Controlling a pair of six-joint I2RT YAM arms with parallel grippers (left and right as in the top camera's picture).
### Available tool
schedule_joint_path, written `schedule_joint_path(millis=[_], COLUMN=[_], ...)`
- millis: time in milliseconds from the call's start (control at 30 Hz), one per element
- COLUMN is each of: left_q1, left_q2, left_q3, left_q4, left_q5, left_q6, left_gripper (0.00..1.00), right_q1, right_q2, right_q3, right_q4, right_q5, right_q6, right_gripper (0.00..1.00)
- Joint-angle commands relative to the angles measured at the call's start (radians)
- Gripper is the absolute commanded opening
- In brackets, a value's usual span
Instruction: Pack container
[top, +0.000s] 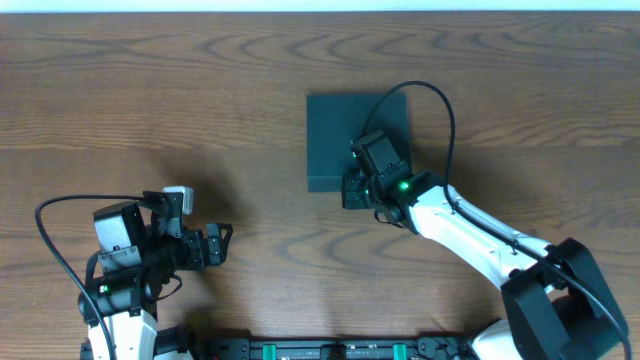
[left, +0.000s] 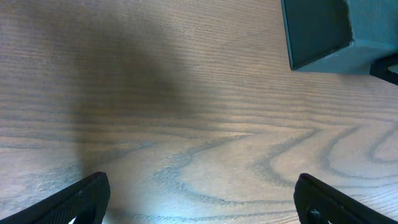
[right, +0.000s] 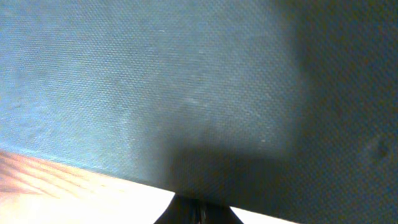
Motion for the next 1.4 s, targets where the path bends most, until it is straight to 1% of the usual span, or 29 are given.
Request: schedule_joint_path(millis=[0,100,167,267,367,600,767,900,1133,1367], left_q1=[-0.005,-0.005,-0.005,-0.005,-0.005,-0.005,-0.005,-0.005,-0.005,-0.005], left_q2=[0.0,0.0,0.0,0.0,0.0,0.0,0.0,0.0,0.0,0.0], left_q3=[-0.001,-0.001,-0.001,-0.001,-0.001,-0.001,-0.001,-0.001,-0.001,-0.001], left_q4=[-0.001,-0.001,-0.001,-0.001,-0.001,-0.001,-0.001,-0.001,-0.001,-0.001], left_q5=[-0.004,-0.004,-0.004,-0.004,-0.004,-0.004,-0.004,-0.004,-0.004,-0.004], left_q6=[-0.004,-0.004,-0.004,-0.004,-0.004,-0.004,-0.004,-0.004,-0.004,-0.004], left_gripper=[0.95,0.96,0.96,0.95,0.95,0.95,0.95,0.95,0.95,0.95], right_q1=[-0.019,-0.019,-0.019,-0.021,-0.033,-0.053,-0.058,-0.058,-0.058,-0.058], right_q2=[0.003,0.003,0.003,0.003,0.003,0.003,0.003,0.003,0.026,0.033], right_q3=[-0.001,-0.001,-0.001,-0.001,-0.001,-0.001,0.0,0.002,0.015,0.04], right_q4=[0.026,0.035,0.029,-0.017,-0.045,0.012,0.016,0.029,0.094,0.076], right_q5=[-0.022,-0.004,0.002,0.072,0.122,0.121,0.106,0.076,0.053,0.053], right_q6=[0.063,0.06,0.028,-0.014,-0.019,-0.031,-0.033,0.01,0.031,0.01], right_gripper=[0.02,0.02,0.01,0.02,0.02,0.02,0.02,0.02,0.02,0.02])
